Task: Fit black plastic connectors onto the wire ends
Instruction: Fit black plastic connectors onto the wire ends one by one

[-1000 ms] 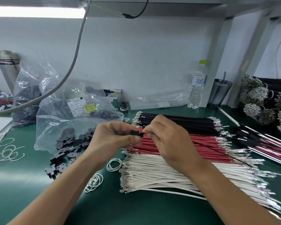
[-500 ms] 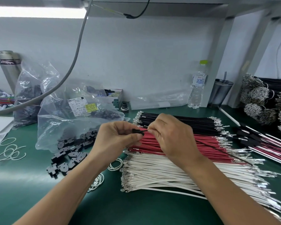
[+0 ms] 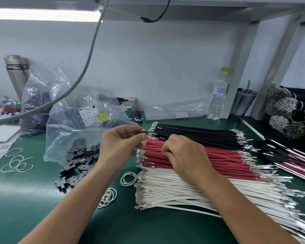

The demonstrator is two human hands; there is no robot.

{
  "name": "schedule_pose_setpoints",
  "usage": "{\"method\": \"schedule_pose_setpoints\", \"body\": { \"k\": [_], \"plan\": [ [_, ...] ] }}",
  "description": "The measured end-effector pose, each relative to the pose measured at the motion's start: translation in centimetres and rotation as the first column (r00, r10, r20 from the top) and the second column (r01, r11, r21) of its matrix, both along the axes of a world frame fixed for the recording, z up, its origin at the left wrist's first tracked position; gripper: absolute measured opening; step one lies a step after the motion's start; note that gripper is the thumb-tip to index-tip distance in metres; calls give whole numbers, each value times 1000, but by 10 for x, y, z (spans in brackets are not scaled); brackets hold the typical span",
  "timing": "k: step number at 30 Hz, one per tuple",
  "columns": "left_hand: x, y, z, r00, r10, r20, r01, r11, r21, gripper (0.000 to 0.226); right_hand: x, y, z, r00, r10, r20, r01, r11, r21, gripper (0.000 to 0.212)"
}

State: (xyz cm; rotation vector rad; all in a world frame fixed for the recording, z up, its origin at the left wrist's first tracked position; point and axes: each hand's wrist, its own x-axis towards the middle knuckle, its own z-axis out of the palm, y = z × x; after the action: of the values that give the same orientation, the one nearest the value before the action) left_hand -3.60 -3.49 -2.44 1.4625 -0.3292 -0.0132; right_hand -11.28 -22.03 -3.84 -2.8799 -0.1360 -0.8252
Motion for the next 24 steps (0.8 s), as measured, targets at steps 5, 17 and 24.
{"method": "schedule_pose_setpoints", "body": {
  "k": [5,17,24],
  "plan": [
    [4,5,1,999,33,-7,-34,999,-17,20,1,1,2,998,50,-28,-48,998,49,13],
    [7,10,6,999,22,-42,-24,998,-55,16,4,2,2,997,56,-45,-53,997,59,15],
    [8,10,5,997,-14,-79,8,997,-72,18,3,6,2,999,47,-22,-47,999,9,11]
  ]
}}
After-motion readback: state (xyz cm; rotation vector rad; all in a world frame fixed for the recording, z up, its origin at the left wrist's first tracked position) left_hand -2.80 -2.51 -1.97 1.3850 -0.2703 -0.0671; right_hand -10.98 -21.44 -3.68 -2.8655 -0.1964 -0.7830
